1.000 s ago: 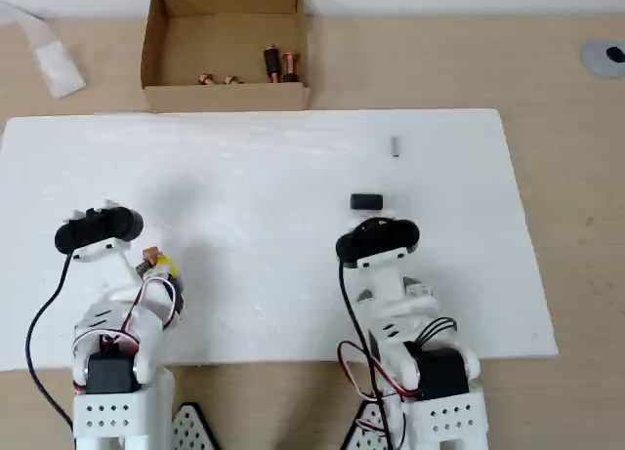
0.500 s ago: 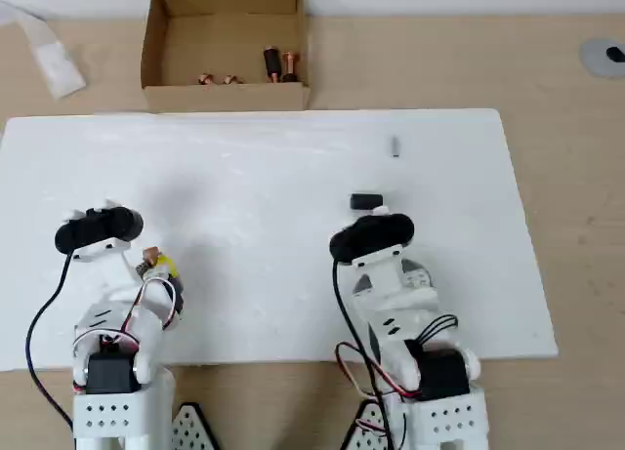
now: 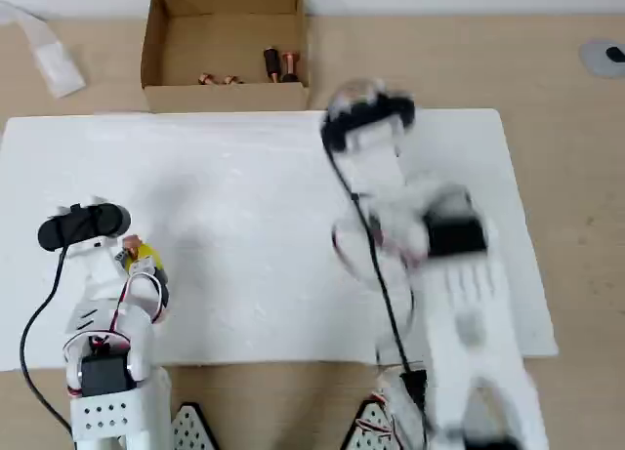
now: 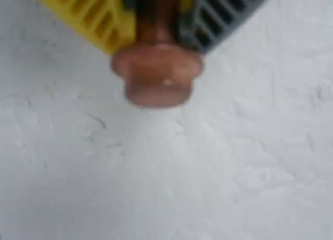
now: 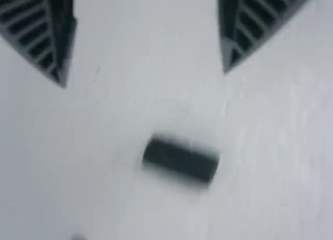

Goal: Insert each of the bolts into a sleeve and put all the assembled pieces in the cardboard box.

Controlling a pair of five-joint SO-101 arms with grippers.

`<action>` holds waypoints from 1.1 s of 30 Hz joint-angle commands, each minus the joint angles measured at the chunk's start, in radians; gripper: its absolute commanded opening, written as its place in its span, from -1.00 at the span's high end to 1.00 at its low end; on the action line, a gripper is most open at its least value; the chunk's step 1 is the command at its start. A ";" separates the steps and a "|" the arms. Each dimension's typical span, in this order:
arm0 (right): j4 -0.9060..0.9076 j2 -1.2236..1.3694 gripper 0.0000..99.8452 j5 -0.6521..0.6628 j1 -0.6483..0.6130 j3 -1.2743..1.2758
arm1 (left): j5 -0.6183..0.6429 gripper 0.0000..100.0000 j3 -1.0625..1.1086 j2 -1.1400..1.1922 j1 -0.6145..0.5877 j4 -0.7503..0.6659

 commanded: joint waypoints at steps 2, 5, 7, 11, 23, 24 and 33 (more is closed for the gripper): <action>0.052 0.354 0.54 0.087 0.042 -0.317 | -0.002 1.00 -0.049 -0.005 -0.021 0.005; 0.133 0.519 0.54 0.305 0.054 -0.426 | 0.044 1.00 -0.048 -0.005 -0.023 0.025; 0.184 0.604 0.54 0.399 0.061 -0.481 | 0.052 1.00 -0.046 -0.005 -0.023 0.018; 0.273 0.720 0.53 0.605 0.068 -0.590 | 0.055 1.00 -0.031 -0.007 -0.021 0.014; 0.517 1.053 0.31 0.884 0.068 -0.955 | 0.055 1.00 -0.014 -0.007 -0.015 -0.028; 0.519 1.078 0.31 0.890 0.068 -0.972 | 0.057 1.00 -0.014 -0.007 -0.015 -0.028; 0.516 1.230 0.31 0.934 0.070 -1.053 | 0.057 1.00 -0.015 -0.007 -0.015 -0.026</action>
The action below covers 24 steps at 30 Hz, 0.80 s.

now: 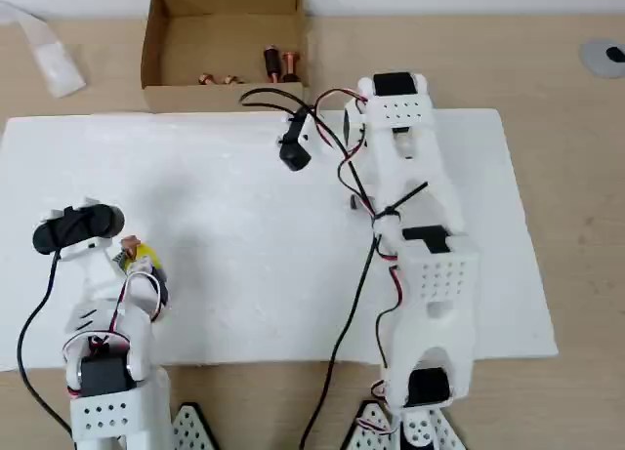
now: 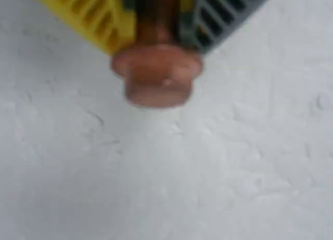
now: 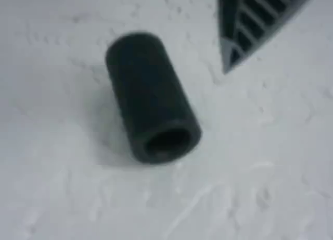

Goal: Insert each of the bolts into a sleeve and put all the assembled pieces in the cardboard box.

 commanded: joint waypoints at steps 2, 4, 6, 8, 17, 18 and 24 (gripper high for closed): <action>-0.003 0.030 0.31 0.034 0.021 -0.056 | 0.005 1.00 -0.015 -0.007 -0.008 -0.021; -0.021 0.054 0.31 0.038 0.019 -0.056 | 0.005 1.00 -0.017 -0.007 -0.008 -0.020; -0.032 0.082 0.31 0.043 0.021 -0.056 | 0.005 1.00 -0.017 -0.007 -0.008 -0.018; -0.040 0.107 0.31 0.048 0.024 -0.056 | 0.005 1.00 -0.017 -0.007 -0.008 -0.018; -0.071 0.216 0.31 0.049 0.042 -0.081 | 0.003 1.00 -0.017 -0.007 -0.011 -0.017; -0.071 0.228 0.31 0.049 0.042 -0.082 | 0.003 1.00 -0.018 -0.007 -0.011 -0.017; -0.066 0.237 0.55 0.049 0.036 -0.084 | 0.002 1.00 -0.020 -0.007 -0.014 -0.017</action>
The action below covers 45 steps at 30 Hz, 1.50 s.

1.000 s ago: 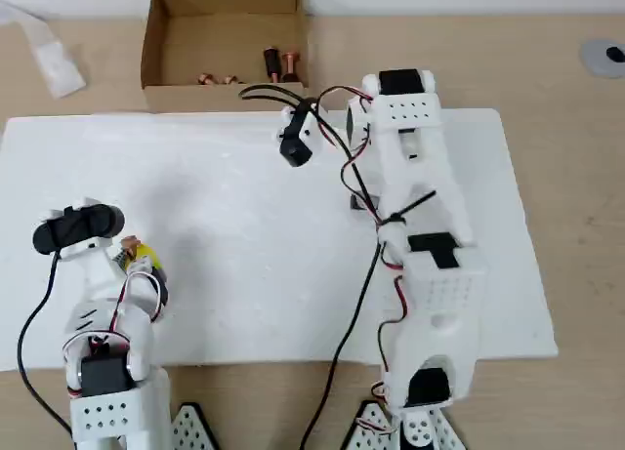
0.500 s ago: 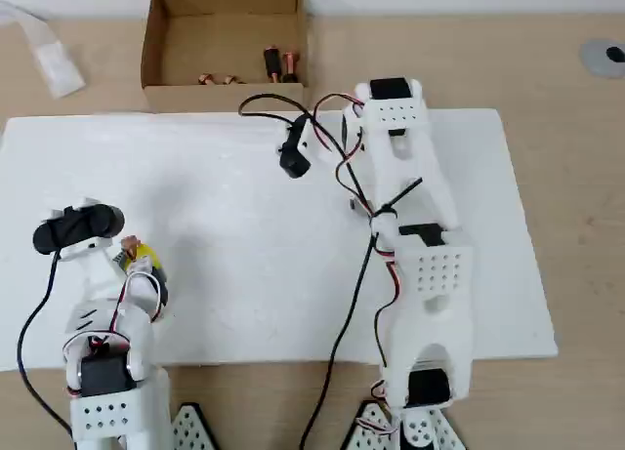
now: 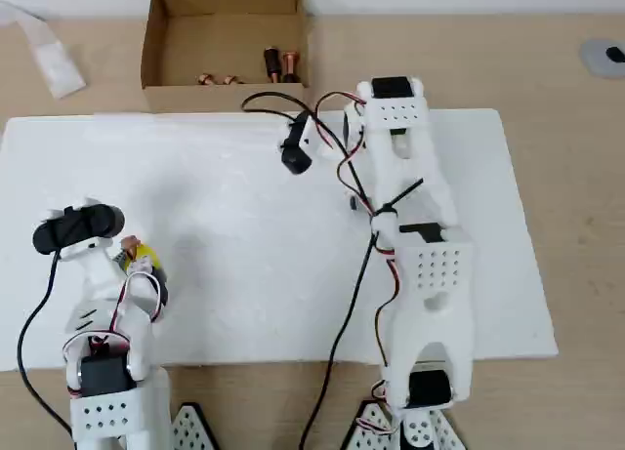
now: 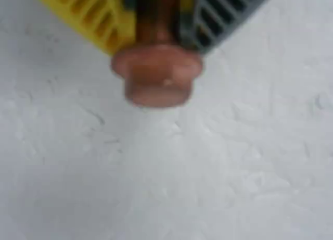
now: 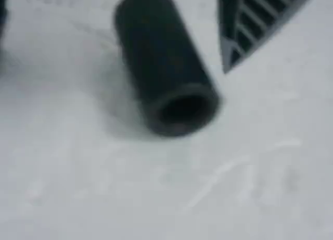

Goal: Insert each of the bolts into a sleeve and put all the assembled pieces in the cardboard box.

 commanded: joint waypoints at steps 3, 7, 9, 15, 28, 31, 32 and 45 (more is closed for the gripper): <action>-0.043 0.093 0.71 0.017 0.021 0.002 | 0.003 1.00 -0.020 -0.007 -0.014 -0.017; -0.043 0.093 0.85 0.017 0.019 0.005 | 0.002 1.00 -0.020 -0.007 -0.014 -0.017; -0.043 0.093 0.91 0.015 0.019 0.005 | 0.002 1.00 -0.020 -0.007 -0.014 -0.017; -0.043 0.094 0.98 0.012 0.019 0.004 | 0.002 1.00 -0.020 -0.007 -0.014 -0.017; 0.057 -0.125 0.98 -0.221 0.028 -0.282 | 0.000 0.99 -0.137 -0.007 -0.006 -0.012; 0.057 -0.343 0.98 -0.319 0.002 -0.252 | -0.003 0.99 -0.187 -0.007 -0.006 -0.046; 0.057 -0.418 0.98 -0.382 -0.008 -0.234 | -0.003 0.99 -0.204 -0.007 -0.006 -0.055; 0.049 -1.409 0.98 -0.735 -0.245 0.366 | -0.037 0.99 -0.442 -0.007 0.046 -0.058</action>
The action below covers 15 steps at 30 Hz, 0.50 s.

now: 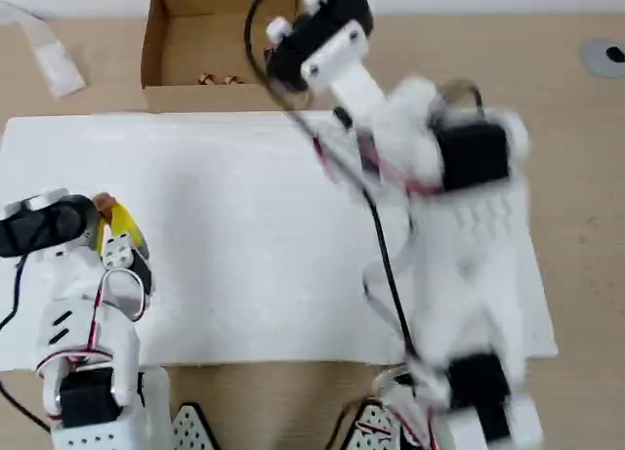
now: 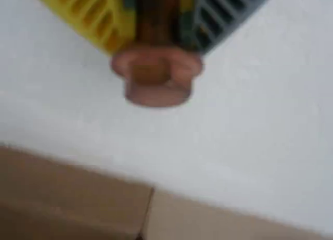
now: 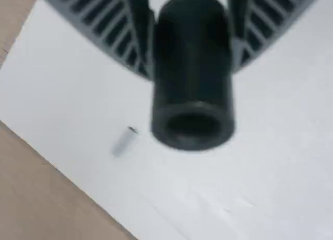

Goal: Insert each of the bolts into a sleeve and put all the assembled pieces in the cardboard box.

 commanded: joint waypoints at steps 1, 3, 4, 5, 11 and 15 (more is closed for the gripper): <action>0.005 -0.363 0.98 -0.049 -0.065 0.237 | -0.006 0.99 -0.147 -0.007 0.075 -0.017; -0.054 -0.522 0.98 -0.054 -0.074 0.398 | -0.006 0.99 -0.206 -0.007 0.147 -0.017; -0.097 -0.596 0.98 -0.054 -0.073 0.481 | -0.006 0.99 -0.229 -0.007 0.184 -0.017; -0.147 -0.673 0.98 -0.054 -0.071 0.573 | -0.006 0.99 -0.247 -0.007 0.219 -0.017; -0.453 -1.073 0.98 -0.101 -0.076 1.148 | -0.006 1.00 -0.295 -0.007 0.353 -0.023; -0.706 -1.233 0.98 -0.305 -0.122 1.477 | -0.002 1.00 -0.338 -0.007 0.428 -0.026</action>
